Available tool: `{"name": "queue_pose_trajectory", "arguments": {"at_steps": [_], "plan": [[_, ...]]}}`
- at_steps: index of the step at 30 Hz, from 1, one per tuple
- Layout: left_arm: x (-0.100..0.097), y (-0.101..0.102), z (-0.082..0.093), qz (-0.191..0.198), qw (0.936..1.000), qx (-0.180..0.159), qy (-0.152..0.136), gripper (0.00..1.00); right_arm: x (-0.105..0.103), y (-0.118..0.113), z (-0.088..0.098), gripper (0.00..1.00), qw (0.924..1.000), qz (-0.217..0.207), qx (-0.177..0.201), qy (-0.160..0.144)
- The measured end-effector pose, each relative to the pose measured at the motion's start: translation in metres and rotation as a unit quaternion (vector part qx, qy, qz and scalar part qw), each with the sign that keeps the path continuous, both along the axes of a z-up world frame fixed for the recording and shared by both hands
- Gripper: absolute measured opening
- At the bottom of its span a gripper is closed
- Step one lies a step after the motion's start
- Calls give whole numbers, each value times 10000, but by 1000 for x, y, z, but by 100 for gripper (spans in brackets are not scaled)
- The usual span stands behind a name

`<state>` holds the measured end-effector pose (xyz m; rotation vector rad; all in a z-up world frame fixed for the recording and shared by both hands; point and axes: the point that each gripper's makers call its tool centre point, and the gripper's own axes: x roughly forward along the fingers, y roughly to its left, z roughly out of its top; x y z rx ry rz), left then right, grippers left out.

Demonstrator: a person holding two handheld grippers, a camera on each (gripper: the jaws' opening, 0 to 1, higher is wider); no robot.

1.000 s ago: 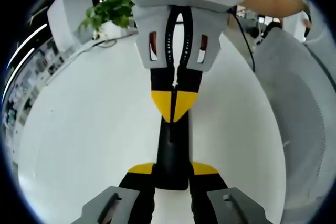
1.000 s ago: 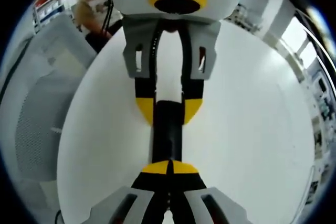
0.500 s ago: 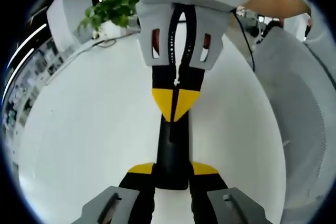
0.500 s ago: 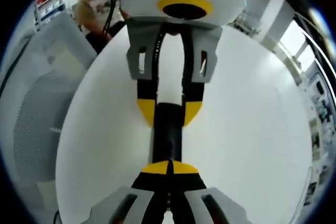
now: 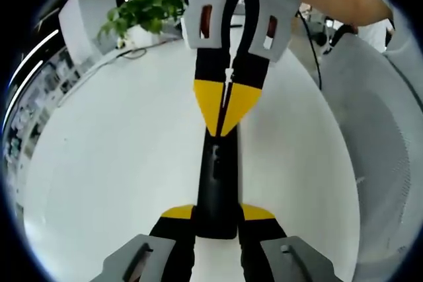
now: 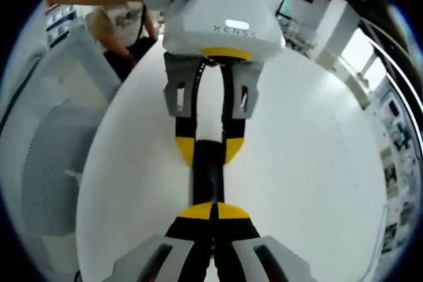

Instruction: Press the specified remote control buttons in sequence, fully releasing each button before pressing the next.

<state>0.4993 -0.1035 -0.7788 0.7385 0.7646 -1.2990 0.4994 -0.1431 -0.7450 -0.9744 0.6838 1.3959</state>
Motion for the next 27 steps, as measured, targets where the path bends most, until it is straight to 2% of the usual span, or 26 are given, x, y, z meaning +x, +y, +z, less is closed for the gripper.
{"name": "queue_pose_trajectory", "arguments": {"at_steps": [15, 27], "plan": [[1, 0, -1, -6, 10000, 22, -4, 24, -3, 1, 0, 0, 10000, 69, -69, 11], [1, 0, 0, -7, 10000, -23, 7, 24, -10, 1, -17, 0, 9995, 147, -271, 101]]}}
